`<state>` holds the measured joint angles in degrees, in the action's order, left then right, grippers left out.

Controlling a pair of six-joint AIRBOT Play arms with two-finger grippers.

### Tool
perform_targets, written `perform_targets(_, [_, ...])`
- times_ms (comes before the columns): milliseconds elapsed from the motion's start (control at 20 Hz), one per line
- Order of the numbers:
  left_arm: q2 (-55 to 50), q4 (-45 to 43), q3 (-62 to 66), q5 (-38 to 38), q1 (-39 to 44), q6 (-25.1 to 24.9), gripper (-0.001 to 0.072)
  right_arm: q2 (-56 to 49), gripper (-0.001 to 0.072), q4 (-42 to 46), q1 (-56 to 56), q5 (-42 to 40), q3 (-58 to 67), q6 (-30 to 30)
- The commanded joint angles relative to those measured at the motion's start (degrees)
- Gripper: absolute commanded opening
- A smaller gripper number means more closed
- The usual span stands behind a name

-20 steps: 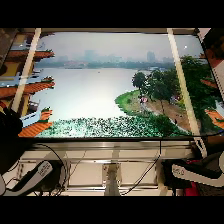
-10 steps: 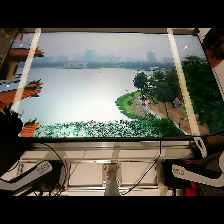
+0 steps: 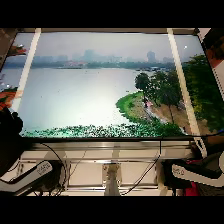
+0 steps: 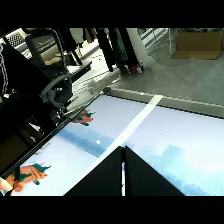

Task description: Fold the clothes and pants, and hang the long-sleeved shirts on hangers.

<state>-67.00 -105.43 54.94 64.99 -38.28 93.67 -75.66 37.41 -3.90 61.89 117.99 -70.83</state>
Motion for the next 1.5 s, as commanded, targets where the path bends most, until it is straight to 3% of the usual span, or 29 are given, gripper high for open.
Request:
perform_targets(0, [8.66, 16.59, 3.69, -4.72, 0.44, 0.0, 0.0009, 0.02, 0.001, 0.0, 0.02, 0.02, 0.02, -0.02])
perform_targets(100, [15.15, 37.18, 5.92, -11.17, 0.46, -2.03, 0.0009, 0.02, 0.001, 0.0, 0.02, 0.02, 0.02, -0.02])
perform_targets(250, [23.37, 75.73, 8.94, -16.55, 1.51, -18.36, 0.0008, 0.02, 0.001, -0.04, 0.02, 0.02, 0.02, -0.02])
perform_targets(300, [25.51, 83.65, 10.47, -16.15, 2.93, -23.19, 0.0007, 0.02, 0.001, -0.07, 0.02, 0.02, 0.04, -0.02])
perform_targets(350, [27.19, 85.31, 12.09, -16.13, 5.03, -24.72, 0.0007, 0.02, 0.001, -0.13, 0.02, 0.02, 0.04, -0.04])
perform_targets(600, [30.99, 81.94, 14.43, -14.97, 20.81, -24.68, 0.0007, 0.02, 0.001, -0.09, 0.02, 0.07, 0.02, -0.2])
perform_targets(650, [30.51, 79.69, 14.43, -14.12, 24.48, -24.59, 0.0007, 0.0, 0.001, 0.09, 0.02, 0.09, 0.02, -0.2])
perform_targets(850, [24.74, 63.21, 14.4, -9.68, 40.85, -15.91, 0.0007, 0.0, 0.001, 0.42, 0.0, 0.11, 0.02, -0.66])
perform_targets(1050, [15.23, 54.75, 14.4, -11.67, 57.11, -15.43, 0.0007, 0.0, 0.0009, 1.31, 0.0, 0.17, 0.02, -3.91])
perform_targets(1200, [5.9, 52.06, 14.4, -21.11, 66.62, -14.97, 0.0007, 0.0, 0.0009, 2.16, 0.0, 1.44, 0.02, -5.27])
perform_targets(1350, [-4.37, 52.41, 14.45, -39.69, 73.9, -14.95, 0.0007, 0.0, 0.0009, 5.49, 0.0, 1.77, 0.02, -5.4])
perform_targets(1450, [-9.81, 56.33, 14.51, -51.28, 76.17, -14.49, 0.0007, 0.0, 0.0009, 12.11, 0.0, 1.9, 0.02, -7.98])
